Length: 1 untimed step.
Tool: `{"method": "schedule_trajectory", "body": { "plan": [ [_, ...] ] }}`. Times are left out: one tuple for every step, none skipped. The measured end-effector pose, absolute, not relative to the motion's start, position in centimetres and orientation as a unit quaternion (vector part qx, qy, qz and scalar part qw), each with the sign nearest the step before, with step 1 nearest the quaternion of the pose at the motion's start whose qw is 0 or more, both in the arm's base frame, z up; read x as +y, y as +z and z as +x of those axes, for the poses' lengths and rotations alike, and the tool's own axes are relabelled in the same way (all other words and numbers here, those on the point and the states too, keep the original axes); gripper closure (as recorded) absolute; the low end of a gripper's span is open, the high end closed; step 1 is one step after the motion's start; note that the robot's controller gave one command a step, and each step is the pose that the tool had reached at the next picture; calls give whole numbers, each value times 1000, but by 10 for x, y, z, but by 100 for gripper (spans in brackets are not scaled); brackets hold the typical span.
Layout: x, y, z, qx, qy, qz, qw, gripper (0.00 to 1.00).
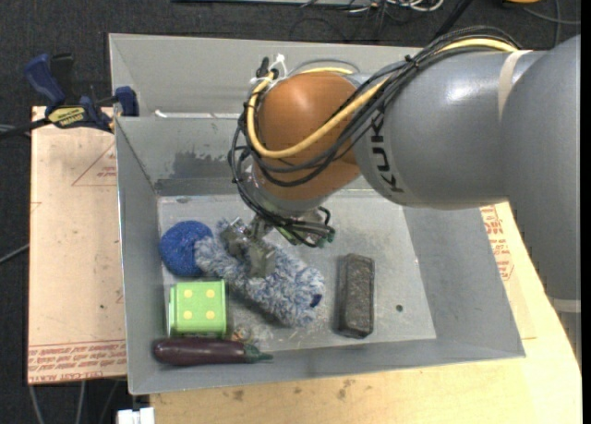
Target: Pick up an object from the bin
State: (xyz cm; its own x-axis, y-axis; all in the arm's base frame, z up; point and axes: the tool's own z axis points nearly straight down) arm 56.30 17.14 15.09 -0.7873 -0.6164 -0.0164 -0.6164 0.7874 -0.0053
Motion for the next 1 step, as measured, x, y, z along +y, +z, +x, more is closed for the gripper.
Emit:
{"method": "schedule_trajectory", "body": {
  "plan": [
    [160,258,550,938,1,-346,2,100]
  ]
}}
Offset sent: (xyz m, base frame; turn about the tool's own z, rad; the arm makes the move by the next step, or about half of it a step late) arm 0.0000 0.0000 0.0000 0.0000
